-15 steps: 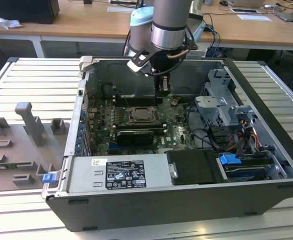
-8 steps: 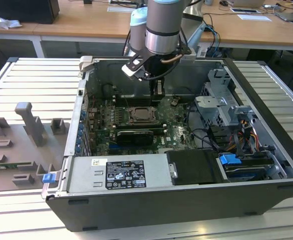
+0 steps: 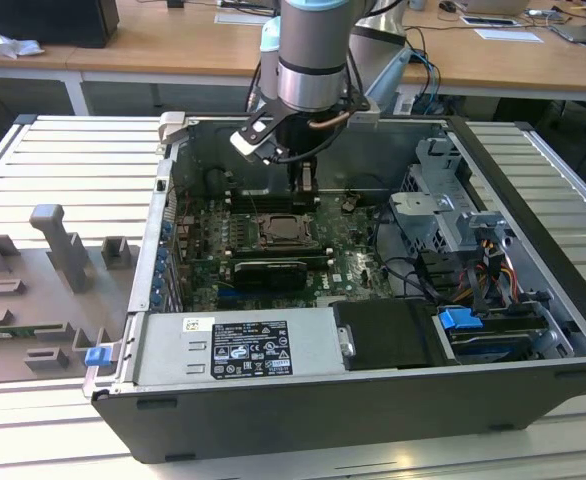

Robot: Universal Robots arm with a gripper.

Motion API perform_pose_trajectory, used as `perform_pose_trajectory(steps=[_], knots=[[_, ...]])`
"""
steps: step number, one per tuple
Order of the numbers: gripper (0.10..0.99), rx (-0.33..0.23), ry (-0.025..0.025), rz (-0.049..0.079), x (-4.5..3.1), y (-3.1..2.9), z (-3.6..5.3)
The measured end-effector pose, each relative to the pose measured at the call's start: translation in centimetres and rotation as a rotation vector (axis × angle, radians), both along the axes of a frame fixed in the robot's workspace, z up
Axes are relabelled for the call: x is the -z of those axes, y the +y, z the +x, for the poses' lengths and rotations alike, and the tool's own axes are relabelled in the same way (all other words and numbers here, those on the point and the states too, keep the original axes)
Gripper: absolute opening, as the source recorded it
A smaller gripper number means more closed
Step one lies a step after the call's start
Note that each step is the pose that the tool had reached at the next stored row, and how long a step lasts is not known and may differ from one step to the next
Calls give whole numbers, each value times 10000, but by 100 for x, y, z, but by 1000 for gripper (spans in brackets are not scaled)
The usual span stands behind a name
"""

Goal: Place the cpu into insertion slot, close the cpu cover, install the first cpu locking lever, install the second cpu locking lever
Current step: 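Close the cpu cover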

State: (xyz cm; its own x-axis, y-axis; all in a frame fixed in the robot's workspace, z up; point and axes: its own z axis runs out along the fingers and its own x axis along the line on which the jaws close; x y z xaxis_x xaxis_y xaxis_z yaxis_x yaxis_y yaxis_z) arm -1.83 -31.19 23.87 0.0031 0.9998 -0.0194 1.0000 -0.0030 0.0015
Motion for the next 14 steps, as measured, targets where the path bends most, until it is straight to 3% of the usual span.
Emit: perform_pose_trajectory(steps=[14], knots=[[106,1,-1,1,8,0,-203]])
